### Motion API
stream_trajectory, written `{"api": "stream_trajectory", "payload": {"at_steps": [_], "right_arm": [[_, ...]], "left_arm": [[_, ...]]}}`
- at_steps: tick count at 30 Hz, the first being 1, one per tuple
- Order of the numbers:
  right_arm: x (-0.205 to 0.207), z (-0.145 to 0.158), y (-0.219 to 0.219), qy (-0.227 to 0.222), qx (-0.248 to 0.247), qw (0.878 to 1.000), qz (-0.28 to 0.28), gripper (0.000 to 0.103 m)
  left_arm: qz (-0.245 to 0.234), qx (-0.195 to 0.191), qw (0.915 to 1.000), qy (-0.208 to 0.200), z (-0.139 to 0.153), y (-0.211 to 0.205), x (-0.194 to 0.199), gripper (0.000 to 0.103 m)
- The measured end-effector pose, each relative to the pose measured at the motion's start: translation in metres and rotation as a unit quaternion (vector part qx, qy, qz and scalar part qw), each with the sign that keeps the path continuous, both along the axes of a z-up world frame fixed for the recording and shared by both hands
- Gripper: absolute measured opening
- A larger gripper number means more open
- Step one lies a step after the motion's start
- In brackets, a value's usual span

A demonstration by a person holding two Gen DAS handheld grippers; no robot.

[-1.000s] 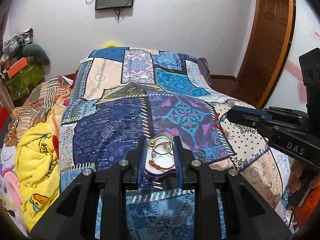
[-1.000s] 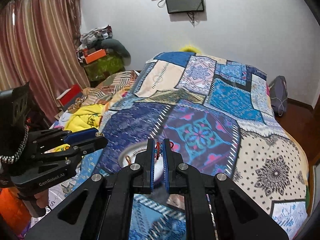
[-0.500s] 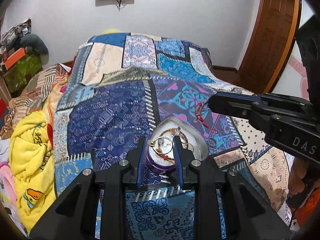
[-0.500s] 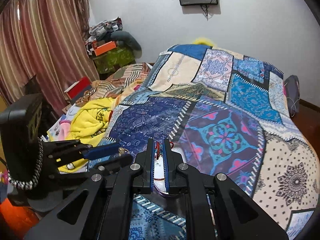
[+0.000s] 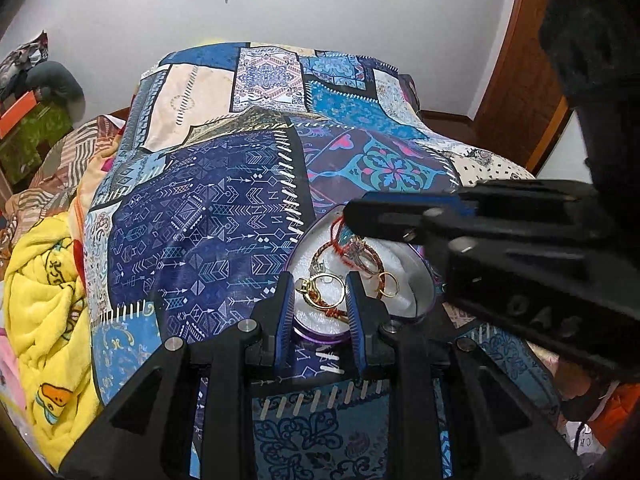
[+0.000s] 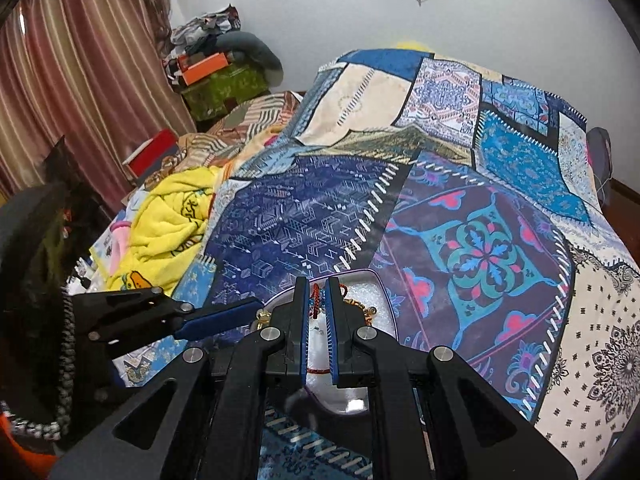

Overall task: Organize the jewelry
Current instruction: 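Carry the earring and hoop over the heart tin and lower them inside, then open both tools over the tin and move them toward the loose silver rings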

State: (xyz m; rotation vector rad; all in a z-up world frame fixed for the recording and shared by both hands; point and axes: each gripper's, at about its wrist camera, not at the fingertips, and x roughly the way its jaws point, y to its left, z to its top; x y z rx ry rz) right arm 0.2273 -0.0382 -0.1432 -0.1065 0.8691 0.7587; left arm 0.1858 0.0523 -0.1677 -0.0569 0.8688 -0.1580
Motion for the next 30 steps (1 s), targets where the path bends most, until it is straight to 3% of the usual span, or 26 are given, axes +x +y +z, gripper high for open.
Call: {"api": "stream_trajectory", "payload": {"at_steps": [12,17,20,30], "right_arm": [[0.007,-0.008,0.005,0.017,-0.011,1.0,0.003,0.008],[0.006,-0.004,0.0,0.013,-0.011,1.0,-0.005,0.029],[0.002,0.004,-0.006,0.002,-0.004,1.0,-0.013,0.037],[-0.01,0.033,-0.035,-0.035,0.003,0.999,-0.04,0.039]], "left_arm": [[-0.008,0.018,0.9998,0.002,-0.001,-0.006,0.004,0.025],[-0.002,0.015,0.9999,0.006,0.001,-0.004,0.004,0.026],[0.009,0.019,0.9998,0.003,0.004,-0.002,0.002,0.039],[0.032,0.014,0.9993,-0.012,0.025,0.004,-0.006,0.043]]}}
